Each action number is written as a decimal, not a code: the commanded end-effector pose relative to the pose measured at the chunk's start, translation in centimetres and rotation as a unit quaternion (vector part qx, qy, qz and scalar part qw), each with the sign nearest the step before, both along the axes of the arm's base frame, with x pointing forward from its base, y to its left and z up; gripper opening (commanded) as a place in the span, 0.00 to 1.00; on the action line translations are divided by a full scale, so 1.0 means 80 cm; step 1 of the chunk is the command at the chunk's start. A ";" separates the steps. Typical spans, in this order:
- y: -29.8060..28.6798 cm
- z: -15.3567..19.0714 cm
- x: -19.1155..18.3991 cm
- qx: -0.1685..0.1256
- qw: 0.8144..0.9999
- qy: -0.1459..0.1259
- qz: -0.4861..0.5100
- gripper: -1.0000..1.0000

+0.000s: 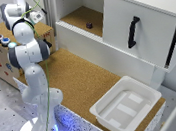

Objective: Place the yellow object on top of the drawer

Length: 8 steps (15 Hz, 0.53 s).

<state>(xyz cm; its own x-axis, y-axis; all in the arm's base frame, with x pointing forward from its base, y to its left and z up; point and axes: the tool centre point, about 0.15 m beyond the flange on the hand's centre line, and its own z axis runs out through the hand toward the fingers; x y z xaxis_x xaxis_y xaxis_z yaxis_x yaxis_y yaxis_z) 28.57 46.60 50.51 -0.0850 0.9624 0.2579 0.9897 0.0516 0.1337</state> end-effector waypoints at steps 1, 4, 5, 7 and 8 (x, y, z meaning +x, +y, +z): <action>-0.007 0.022 0.007 -0.002 0.999 0.039 -0.003 1.00; -0.007 0.022 0.007 -0.002 0.999 0.039 -0.003 1.00; -0.007 0.022 0.007 -0.002 0.999 0.039 -0.003 1.00; -0.017 0.010 -0.003 0.004 1.000 0.000 -0.013 1.00; -0.046 0.012 -0.004 0.005 0.999 -0.001 -0.031 1.00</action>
